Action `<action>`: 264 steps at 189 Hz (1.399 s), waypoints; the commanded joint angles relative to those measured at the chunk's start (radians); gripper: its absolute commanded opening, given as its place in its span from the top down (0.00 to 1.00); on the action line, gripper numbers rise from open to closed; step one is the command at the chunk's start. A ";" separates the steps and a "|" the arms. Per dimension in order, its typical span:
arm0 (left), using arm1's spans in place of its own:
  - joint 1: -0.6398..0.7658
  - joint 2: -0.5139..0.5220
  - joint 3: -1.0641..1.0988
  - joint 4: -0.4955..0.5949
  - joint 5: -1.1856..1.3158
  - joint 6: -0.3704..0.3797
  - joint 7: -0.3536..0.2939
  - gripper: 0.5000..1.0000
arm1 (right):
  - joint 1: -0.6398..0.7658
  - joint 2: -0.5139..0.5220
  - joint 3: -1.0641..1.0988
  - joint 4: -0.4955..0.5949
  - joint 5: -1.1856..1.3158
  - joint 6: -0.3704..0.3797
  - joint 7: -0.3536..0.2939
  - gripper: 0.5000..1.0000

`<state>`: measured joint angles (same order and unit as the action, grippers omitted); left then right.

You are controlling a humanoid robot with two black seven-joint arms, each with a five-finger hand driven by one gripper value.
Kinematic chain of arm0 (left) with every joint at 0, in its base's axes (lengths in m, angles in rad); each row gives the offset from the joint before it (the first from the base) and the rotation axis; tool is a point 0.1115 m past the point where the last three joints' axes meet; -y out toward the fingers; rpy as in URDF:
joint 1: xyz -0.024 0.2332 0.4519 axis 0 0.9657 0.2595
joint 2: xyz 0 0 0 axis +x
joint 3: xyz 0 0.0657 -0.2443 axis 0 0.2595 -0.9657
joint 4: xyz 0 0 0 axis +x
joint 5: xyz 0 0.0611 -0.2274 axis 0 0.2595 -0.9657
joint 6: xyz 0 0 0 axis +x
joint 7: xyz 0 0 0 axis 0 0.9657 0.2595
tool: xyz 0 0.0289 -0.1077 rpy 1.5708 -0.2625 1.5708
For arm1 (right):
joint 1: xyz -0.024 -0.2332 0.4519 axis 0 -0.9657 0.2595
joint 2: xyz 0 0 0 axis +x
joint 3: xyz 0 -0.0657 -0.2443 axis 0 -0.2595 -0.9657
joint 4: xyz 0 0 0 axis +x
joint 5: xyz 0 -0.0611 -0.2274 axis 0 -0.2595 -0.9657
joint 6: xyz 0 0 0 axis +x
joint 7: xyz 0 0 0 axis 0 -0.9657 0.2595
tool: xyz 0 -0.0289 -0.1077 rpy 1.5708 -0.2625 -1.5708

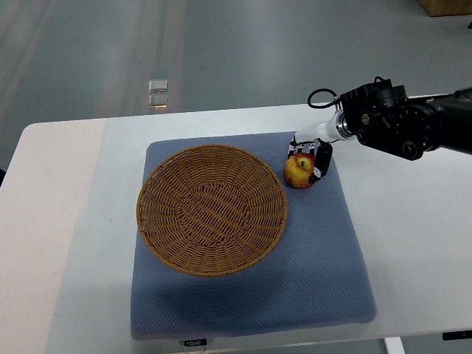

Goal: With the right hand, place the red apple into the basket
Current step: 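Lift the apple with the right hand and carry it over the basket, then open the right hand to release the apple into the basket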

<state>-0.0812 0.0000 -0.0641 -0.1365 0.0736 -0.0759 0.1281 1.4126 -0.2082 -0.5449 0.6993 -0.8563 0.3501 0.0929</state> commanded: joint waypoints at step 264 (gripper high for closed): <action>0.001 0.000 0.003 0.009 0.000 0.001 0.002 0.00 | 0.138 0.208 0.022 0.177 0.151 -0.030 0.050 0.82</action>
<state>-0.0797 0.0000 -0.0618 -0.1272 0.0736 -0.0751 0.1290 1.5652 0.0001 -0.5230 0.8834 -0.7051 0.3207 0.1413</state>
